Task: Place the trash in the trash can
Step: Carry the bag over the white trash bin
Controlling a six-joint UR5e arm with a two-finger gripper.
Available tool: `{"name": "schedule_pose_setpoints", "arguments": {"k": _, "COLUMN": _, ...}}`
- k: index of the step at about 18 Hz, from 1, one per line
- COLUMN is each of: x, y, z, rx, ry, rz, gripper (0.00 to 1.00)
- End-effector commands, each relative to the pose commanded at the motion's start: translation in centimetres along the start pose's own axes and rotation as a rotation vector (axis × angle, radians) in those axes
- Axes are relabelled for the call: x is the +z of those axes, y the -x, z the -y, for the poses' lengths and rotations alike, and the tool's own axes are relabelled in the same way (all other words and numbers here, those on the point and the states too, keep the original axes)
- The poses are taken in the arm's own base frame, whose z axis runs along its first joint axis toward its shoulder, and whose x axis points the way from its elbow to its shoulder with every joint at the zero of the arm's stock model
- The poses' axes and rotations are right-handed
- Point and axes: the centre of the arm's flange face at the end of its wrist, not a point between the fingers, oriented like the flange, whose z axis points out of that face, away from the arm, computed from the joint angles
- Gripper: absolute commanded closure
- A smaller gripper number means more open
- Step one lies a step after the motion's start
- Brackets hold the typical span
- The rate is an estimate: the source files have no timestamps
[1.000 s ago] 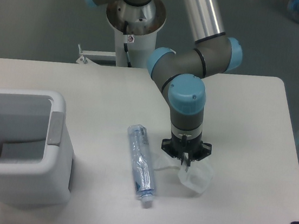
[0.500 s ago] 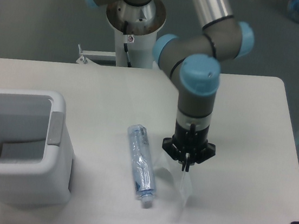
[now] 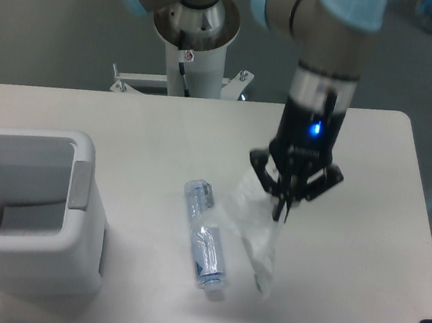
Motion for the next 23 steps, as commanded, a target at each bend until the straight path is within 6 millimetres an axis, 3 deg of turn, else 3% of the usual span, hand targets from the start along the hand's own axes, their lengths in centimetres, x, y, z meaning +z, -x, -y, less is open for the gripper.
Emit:
{"name": "schedule_pose_setpoints", "arguments": {"k": 6, "x": -1.0, "y": -8.1, "z": 0.7, "rx": 0.054, "ry": -0.03, "rz": -0.102, "gripper": 0.85}}
{"name": "schedule_pose_setpoints", "arguments": {"k": 10, "x": -0.4, "y": -14.7, "z": 0.3, "rx": 0.075, "ry": -0.013, "rz": -0.173, "gripper": 0.85}}
{"name": "schedule_pose_setpoints", "arguments": {"k": 11, "x": -1.2, "y": -16.2, "z": 0.2, "rx": 0.088, "ry": -0.021, "rz": -0.184, "gripper": 0.85}}
{"name": "schedule_pose_setpoints", "arguments": {"k": 14, "x": -1.8, "y": -18.4, "z": 0.1, "rx": 0.079, "ry": -0.024, "rz": -0.204, "gripper": 0.85}}
{"name": "schedule_pose_setpoints", "arguments": {"k": 17, "x": -0.6, "y": -21.0, "z": -0.8, "rx": 0.097, "ry": 0.005, "rz": -0.24, "gripper": 0.85}}
{"name": "schedule_pose_setpoints", "arguments": {"k": 20, "x": 2.1, "y": -23.3, "z": -1.8, "rx": 0.119, "ry": 0.054, "rz": -0.277, "gripper": 0.84}}
{"name": "schedule_pose_setpoints", "arguments": {"k": 23, "x": 5.0, "y": -23.8, "z": -2.5, "rx": 0.128, "ry": 0.093, "rz": -0.294, "gripper": 0.84}}
